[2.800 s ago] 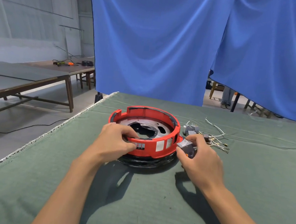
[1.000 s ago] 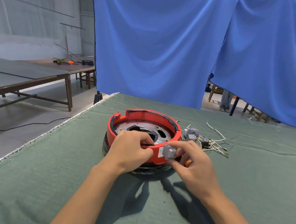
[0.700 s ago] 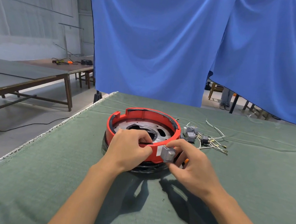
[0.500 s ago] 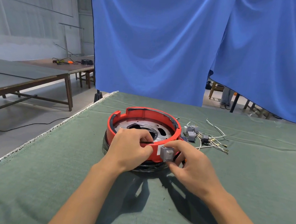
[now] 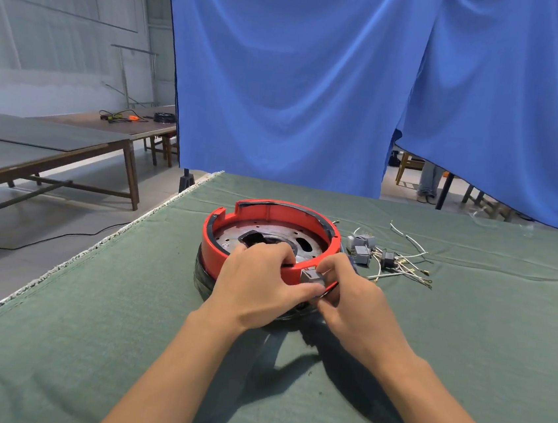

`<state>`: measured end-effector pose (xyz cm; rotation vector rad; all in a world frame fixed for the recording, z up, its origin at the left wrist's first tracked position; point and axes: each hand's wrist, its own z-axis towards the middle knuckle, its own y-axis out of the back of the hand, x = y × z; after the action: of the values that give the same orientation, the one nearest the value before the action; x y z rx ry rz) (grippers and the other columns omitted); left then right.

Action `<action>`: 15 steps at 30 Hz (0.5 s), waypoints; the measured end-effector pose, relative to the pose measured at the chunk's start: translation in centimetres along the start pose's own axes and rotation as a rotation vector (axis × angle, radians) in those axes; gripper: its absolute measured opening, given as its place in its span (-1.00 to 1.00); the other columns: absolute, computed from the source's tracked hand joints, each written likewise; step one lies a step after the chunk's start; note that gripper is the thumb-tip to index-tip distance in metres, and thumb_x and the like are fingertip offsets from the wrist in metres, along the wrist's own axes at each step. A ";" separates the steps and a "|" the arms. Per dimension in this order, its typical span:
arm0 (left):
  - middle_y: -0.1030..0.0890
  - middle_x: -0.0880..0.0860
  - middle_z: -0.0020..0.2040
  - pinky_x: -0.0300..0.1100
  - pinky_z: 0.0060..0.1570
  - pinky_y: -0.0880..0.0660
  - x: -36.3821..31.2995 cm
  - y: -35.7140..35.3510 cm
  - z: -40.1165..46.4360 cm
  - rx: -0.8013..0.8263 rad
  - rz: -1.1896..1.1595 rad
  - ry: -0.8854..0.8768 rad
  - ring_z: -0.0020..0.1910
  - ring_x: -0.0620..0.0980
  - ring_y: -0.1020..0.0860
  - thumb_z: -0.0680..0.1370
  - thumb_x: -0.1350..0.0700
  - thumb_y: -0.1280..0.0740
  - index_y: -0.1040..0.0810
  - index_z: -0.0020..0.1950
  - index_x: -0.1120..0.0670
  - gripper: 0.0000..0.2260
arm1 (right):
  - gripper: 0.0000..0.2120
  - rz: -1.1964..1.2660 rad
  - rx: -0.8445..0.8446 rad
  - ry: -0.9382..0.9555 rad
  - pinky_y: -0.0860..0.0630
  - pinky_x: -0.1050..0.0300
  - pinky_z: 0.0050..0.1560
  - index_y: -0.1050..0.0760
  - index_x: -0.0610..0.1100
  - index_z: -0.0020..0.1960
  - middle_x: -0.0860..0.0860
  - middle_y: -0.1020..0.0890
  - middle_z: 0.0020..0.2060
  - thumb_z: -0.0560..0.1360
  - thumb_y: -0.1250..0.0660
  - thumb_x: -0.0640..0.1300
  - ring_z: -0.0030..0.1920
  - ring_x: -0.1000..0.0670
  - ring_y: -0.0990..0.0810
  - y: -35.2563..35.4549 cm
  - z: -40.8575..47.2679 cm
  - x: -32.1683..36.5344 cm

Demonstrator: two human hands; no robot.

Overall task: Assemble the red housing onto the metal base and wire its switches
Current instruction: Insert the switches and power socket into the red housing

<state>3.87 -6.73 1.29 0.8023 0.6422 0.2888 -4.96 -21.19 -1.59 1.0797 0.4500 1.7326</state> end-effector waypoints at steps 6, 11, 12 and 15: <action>-0.58 -0.09 -0.26 -0.12 -0.18 -0.38 -0.2 -0.3 0.1 -0.036 0.041 0.026 -0.22 -0.02 -0.53 0.36 -0.30 -0.39 -0.53 -0.11 0.00 -0.61 | -0.56 0.173 0.016 -0.046 -0.40 0.44 -0.27 -0.32 0.21 -0.03 0.21 -0.56 -0.20 0.36 -0.36 -0.28 -0.27 0.19 -0.58 -0.1 0.0 -0.3; -0.59 -0.08 -0.28 -0.09 -0.17 -0.43 0.2 -0.5 0.0 -0.063 0.028 -0.008 -0.24 -0.02 -0.54 0.37 -0.29 -0.39 -0.54 -0.14 0.01 -0.63 | -0.73 0.271 -0.038 -0.057 -0.42 0.42 -0.30 -0.42 0.16 -0.01 0.25 -0.59 -0.15 0.39 -0.38 -0.14 -0.30 0.16 -0.62 0.3 -0.2 -0.7; -0.59 -0.08 -0.29 -0.09 -0.18 -0.43 0.3 -0.5 0.0 -0.063 0.020 -0.014 -0.25 -0.02 -0.54 0.38 -0.30 -0.39 -0.54 -0.15 0.01 -0.62 | -0.75 0.267 -0.066 -0.064 -0.42 0.41 -0.29 -0.43 0.15 0.00 0.23 -0.59 -0.16 0.41 -0.39 -0.12 -0.29 0.15 -0.61 0.4 -0.1 -0.9; -0.58 -0.08 -0.31 -0.10 -0.22 -0.40 0.5 -0.5 0.0 -0.071 0.006 -0.027 -0.27 -0.01 -0.52 0.37 -0.32 -0.38 -0.53 -0.18 0.01 -0.60 | -0.69 0.185 -0.125 -0.060 -0.40 0.44 -0.20 -0.43 0.21 0.14 0.32 -0.52 0.00 0.47 -0.38 -0.08 -0.21 0.20 -0.58 0.6 -0.1 -1.1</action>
<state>4.24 -6.85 0.68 0.7393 0.6014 0.3038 -5.25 -22.37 -1.72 1.1075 0.2058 1.8577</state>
